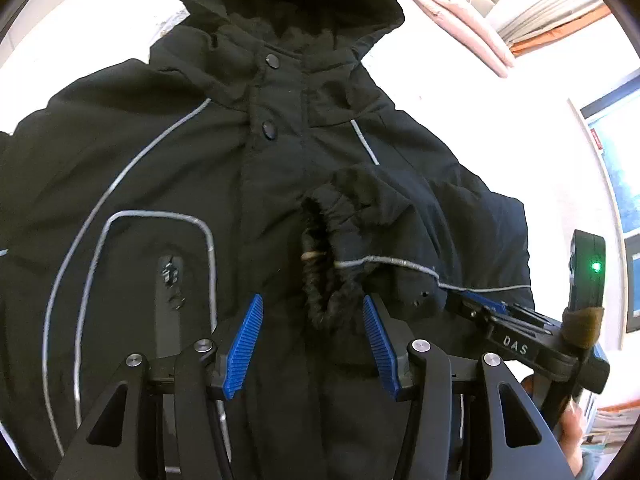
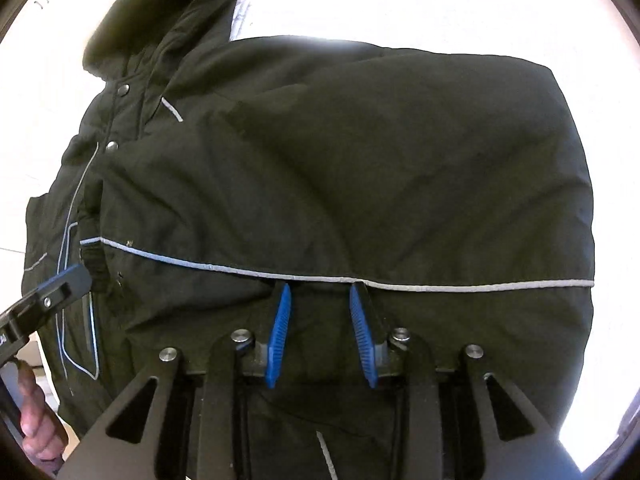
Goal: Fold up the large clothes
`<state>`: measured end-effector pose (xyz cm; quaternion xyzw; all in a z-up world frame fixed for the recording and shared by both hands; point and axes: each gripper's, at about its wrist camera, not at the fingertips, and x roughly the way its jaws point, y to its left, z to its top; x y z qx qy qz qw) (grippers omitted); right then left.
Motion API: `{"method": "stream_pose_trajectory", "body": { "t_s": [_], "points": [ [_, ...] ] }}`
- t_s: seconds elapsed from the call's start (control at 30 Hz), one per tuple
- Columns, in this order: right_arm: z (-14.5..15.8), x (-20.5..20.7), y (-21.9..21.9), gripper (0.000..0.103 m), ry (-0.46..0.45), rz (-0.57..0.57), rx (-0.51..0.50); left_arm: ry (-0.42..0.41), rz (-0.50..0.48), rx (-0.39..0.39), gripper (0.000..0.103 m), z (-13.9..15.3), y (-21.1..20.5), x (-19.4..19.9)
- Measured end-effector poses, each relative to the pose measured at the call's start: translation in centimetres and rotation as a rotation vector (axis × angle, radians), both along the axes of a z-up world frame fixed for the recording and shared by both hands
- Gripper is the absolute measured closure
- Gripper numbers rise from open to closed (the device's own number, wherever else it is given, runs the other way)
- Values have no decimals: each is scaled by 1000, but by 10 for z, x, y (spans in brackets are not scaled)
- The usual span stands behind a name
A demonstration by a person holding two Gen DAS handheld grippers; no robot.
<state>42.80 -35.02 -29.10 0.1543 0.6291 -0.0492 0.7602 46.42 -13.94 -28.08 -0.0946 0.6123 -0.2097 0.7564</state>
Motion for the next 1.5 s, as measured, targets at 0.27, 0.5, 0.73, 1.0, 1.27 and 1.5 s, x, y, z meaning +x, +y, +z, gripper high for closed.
{"method": "stream_pose_trajectory", "body": {
  "t_s": [0.27,0.5,0.73,1.0,1.27,1.5],
  "points": [
    [-5,0,11,67,-6,-7,1,-29,-38,-15,85,-6,-17,4],
    [28,-8,5,66,-32,-28,86,-140,13,-55,89,42,9,-3],
    [77,-24,7,41,-149,-46,94,-262,150,1,90,87,93,-2],
    [43,-2,46,43,-61,26,36,-103,243,206,88,13,160,-8],
    [1,8,99,35,35,176,-190,-96,290,224,64,13,179,-14],
    [39,4,97,35,-18,150,-116,-212,231,86,58,74,154,-28]
  ]
}}
